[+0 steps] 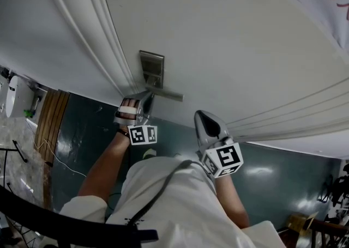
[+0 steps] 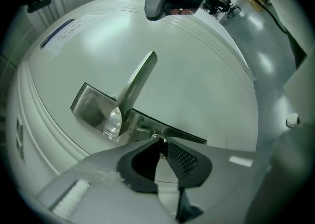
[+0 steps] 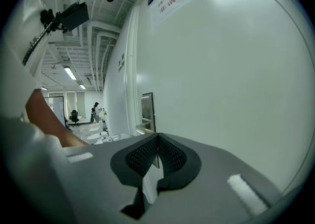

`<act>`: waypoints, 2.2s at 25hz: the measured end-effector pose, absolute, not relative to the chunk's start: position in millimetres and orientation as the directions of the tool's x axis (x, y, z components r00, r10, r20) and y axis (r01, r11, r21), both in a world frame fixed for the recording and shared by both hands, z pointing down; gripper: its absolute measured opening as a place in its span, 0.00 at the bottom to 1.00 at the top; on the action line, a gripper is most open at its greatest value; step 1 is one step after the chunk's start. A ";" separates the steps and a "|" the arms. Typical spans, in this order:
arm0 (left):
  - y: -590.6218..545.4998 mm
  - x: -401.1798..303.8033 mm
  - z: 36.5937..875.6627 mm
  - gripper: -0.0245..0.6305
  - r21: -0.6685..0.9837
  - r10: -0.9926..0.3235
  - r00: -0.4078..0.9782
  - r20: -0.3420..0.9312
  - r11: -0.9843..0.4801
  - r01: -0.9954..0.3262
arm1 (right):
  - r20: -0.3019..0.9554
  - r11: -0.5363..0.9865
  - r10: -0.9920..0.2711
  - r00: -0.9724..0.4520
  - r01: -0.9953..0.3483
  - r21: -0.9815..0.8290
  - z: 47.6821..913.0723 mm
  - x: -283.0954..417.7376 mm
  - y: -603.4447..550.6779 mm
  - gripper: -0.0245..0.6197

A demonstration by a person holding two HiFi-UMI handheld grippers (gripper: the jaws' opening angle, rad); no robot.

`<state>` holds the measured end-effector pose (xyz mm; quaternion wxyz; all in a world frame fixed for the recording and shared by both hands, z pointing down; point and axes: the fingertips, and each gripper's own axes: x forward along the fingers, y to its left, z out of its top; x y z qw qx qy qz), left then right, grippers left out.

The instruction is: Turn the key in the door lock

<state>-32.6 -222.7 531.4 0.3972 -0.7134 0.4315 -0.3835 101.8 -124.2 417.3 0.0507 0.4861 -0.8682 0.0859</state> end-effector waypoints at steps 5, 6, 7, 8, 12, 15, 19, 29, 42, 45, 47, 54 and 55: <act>-223.8 -33.2 530.1 0.10 -0.866 -0.920 0.328 0.217 -0.336 -0.370 | 0.171 0.517 -0.834 -0.525 -0.851 -0.093 415.8 97.0 -124.3 0.05; -224.1 -33.1 529.8 0.10 -0.859 -0.920 0.326 0.217 -0.339 -0.384 | 0.171 0.517 -0.834 -0.525 -0.851 -0.092 415.5 96.8 -124.2 0.05; -224.2 -33.2 529.8 0.10 -0.850 -0.920 0.324 0.218 -0.342 -0.399 | 0.172 0.517 -0.834 -0.525 -0.851 -0.092 415.8 97.0 -124.0 0.05; -224.4 -33.5 530.0 0.10 -0.842 -0.921 0.322 0.218 -0.345 -0.415 | 0.174 0.516 -0.834 -0.524 -0.851 -0.092 416.5 97.4 -123.6 0.05; -225.2 -34.3 529.4 0.10 -0.803 -0.923 0.314 0.222 -0.356 -0.478 | 0.187 0.509 -0.835 -0.518 -0.855 -0.095 421.3 102.4 -120.7 0.05; -225.6 -35.3 529.4 0.10 -0.767 -0.921 0.311 0.234 -0.371 -0.523 | 0.191 0.507 -0.836 -0.514 -0.857 -0.087 421.7 104.8 -118.6 0.05; -227.7 -36.8 532.9 0.10 -0.718 -0.917 0.309 0.253 -0.392 -0.575 | 0.196 0.514 -0.832 -0.519 -0.854 -0.081 421.5 104.2 -116.9 0.05; -231.0 -39.6 535.6 0.10 -0.351 -0.874 0.357 0.329 -0.464 -0.813 | 0.203 0.514 -0.830 -0.520 -0.853 -0.088 424.0 106.7 -116.4 0.05; -235.7 -43.9 530.0 0.09 0.227 -0.828 0.449 0.336 -0.391 -0.892 | 0.207 0.510 -0.831 -0.516 -0.856 -0.085 427.1 106.9 -114.9 0.05; -236.4 -45.6 531.7 0.08 0.344 -0.822 0.462 0.331 -0.351 -0.871 | 0.200 0.510 -0.832 -0.517 -0.856 -0.086 426.1 106.0 -114.3 0.05; -236.5 -46.0 531.9 0.08 0.370 -0.819 0.470 0.330 -0.345 -0.862 | 0.200 0.507 -0.834 -0.514 -0.857 -0.089 425.3 106.9 -113.8 0.05; -236.9 -48.2 536.7 0.07 0.663 -0.795 0.547 0.262 -0.263 -0.701 | 0.201 0.492 -0.843 -0.500 -0.866 -0.092 426.7 110.5 -113.2 0.05; -237.1 -48.3 535.6 0.08 0.697 -0.793 0.558 0.246 -0.256 -0.670 | 0.200 0.490 -0.844 -0.498 -0.867 -0.093 426.6 110.8 -113.2 0.05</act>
